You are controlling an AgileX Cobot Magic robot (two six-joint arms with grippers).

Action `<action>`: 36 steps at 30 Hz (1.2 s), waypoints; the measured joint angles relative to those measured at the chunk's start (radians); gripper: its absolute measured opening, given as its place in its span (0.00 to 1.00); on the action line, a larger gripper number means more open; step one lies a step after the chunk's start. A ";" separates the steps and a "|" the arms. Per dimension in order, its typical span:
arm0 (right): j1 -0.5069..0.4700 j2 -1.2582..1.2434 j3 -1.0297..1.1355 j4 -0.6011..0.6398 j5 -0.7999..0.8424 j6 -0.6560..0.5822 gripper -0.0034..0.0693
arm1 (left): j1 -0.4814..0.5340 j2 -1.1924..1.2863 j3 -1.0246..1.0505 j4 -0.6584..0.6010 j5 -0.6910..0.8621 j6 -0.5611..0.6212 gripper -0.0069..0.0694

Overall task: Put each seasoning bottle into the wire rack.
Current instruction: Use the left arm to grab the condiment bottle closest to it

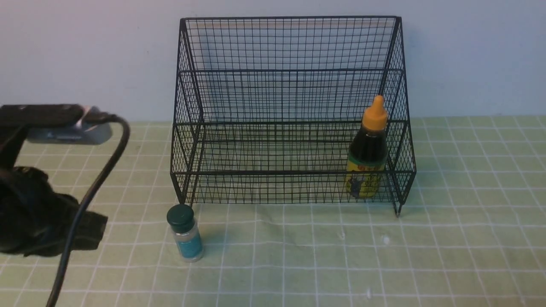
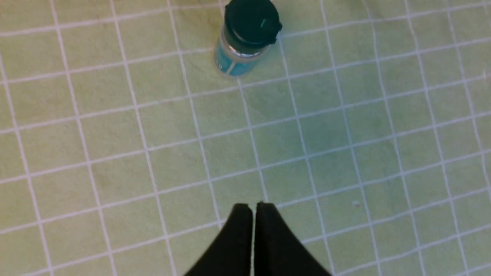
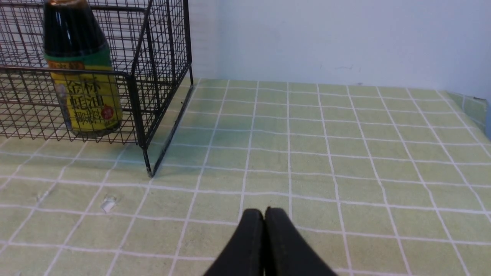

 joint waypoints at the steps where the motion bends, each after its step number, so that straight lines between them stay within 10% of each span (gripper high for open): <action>1: 0.000 0.000 0.000 0.000 0.000 0.000 0.03 | -0.004 0.016 -0.012 0.006 0.004 0.001 0.08; 15: 0.000 0.000 0.000 0.000 0.000 0.000 0.03 | -0.244 0.254 -0.109 0.162 -0.155 0.000 0.14; 27: 0.000 0.000 0.000 0.000 0.000 0.000 0.03 | -0.245 0.422 -0.110 0.246 -0.341 -0.075 0.80; 36: 0.000 0.000 0.000 0.000 0.000 0.000 0.03 | -0.245 0.554 -0.110 0.261 -0.348 -0.116 0.82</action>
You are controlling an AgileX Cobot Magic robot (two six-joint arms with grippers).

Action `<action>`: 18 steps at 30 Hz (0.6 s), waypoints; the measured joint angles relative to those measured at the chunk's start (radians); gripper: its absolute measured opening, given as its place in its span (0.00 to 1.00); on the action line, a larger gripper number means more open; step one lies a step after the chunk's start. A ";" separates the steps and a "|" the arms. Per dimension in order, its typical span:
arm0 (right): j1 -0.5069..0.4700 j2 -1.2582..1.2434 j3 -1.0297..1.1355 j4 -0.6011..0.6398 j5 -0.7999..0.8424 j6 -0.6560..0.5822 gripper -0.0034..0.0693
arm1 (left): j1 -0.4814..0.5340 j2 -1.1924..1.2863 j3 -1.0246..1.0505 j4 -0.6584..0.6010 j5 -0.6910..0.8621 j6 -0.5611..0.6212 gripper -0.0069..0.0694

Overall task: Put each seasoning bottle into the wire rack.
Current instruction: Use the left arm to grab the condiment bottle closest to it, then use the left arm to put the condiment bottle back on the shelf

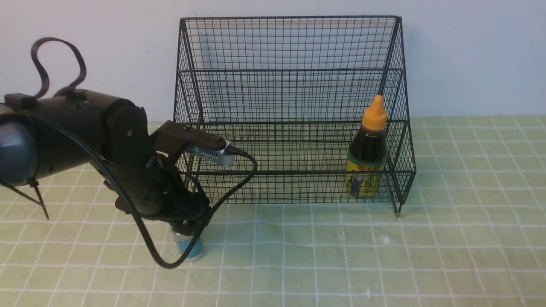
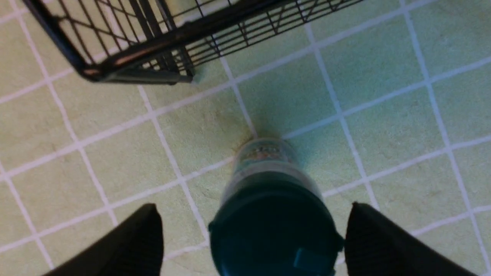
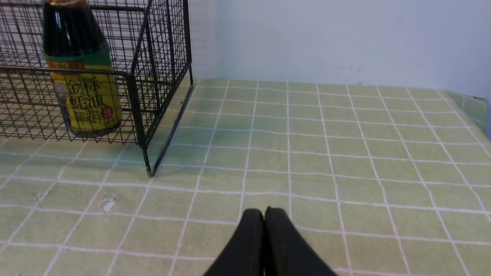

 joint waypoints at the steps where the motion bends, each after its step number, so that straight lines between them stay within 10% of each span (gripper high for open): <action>1: 0.000 0.000 0.000 0.000 0.000 0.000 0.03 | 0.000 0.007 0.000 0.000 -0.007 0.000 0.78; 7: 0.000 0.000 0.000 0.000 0.000 0.000 0.03 | 0.000 0.022 -0.001 -0.007 -0.012 -0.002 0.53; 18: 0.000 0.000 0.000 0.000 0.000 0.000 0.03 | -0.001 -0.153 -0.007 -0.035 0.145 -0.001 0.53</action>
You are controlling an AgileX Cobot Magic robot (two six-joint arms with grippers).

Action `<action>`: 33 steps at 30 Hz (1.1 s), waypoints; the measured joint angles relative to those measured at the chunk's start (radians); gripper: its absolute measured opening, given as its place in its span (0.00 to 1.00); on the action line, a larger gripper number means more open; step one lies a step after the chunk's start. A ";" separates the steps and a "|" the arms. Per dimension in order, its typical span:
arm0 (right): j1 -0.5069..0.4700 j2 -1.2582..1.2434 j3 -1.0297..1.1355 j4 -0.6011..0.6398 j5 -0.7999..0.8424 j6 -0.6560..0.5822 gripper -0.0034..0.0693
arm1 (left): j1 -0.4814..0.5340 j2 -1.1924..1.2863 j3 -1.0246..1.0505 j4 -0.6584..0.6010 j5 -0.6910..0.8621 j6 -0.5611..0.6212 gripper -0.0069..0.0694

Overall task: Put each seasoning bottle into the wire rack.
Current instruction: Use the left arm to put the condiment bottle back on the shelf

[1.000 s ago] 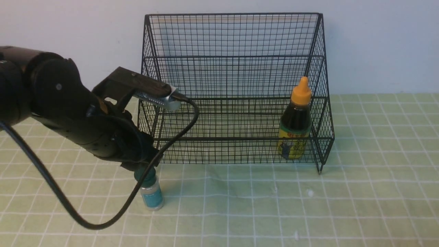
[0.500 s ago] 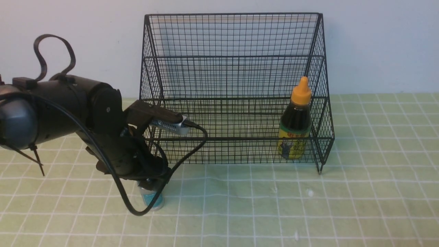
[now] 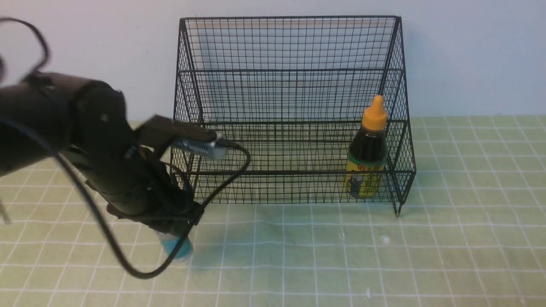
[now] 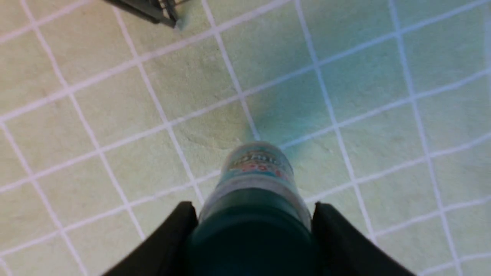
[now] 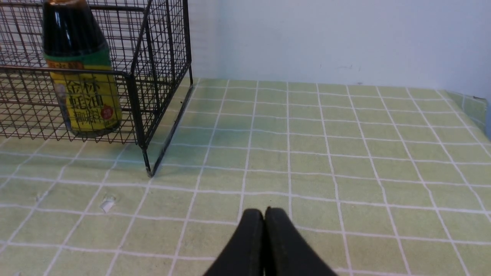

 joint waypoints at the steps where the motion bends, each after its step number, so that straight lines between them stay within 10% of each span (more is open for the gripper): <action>1: 0.000 0.000 0.000 0.000 0.000 0.000 0.03 | 0.000 -0.032 -0.005 0.000 0.003 0.001 0.53; 33: 0.000 0.000 0.000 0.000 0.000 0.000 0.03 | -0.001 0.331 -0.411 0.032 -0.076 0.051 0.53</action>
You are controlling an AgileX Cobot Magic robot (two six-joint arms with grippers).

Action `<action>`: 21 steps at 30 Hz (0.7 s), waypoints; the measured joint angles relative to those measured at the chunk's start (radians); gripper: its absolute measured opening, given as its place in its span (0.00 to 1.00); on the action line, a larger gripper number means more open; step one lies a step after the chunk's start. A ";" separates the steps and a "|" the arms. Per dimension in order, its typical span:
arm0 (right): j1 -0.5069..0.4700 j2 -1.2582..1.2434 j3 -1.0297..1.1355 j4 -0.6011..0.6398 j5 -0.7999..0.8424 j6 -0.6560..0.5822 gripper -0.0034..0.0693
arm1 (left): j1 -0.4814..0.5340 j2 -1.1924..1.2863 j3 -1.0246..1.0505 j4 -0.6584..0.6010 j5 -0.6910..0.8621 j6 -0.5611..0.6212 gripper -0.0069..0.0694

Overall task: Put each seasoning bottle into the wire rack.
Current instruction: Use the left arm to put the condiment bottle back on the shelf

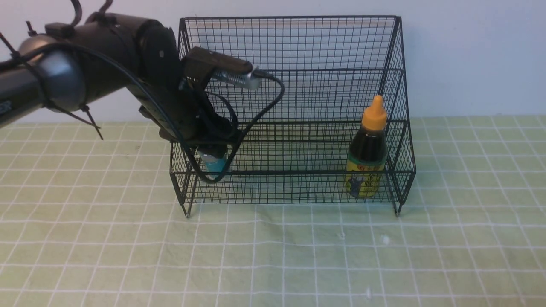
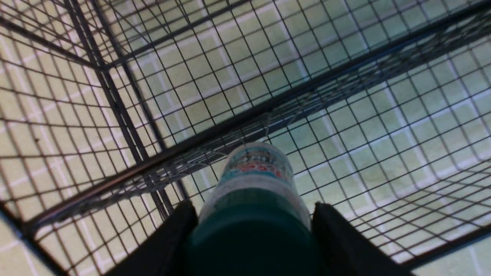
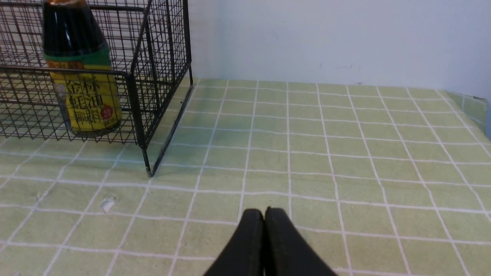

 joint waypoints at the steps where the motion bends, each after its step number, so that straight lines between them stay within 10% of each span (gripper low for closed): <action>1: 0.000 0.000 0.000 0.000 0.000 0.000 0.03 | 0.000 0.008 0.000 0.001 0.000 0.015 0.53; 15: 0.000 0.000 0.000 0.000 0.000 0.000 0.03 | 0.000 0.024 -0.050 0.026 0.031 0.042 0.68; 21: 0.000 0.000 0.000 0.000 0.000 0.000 0.03 | 0.000 -0.065 -0.196 0.105 0.224 0.002 0.52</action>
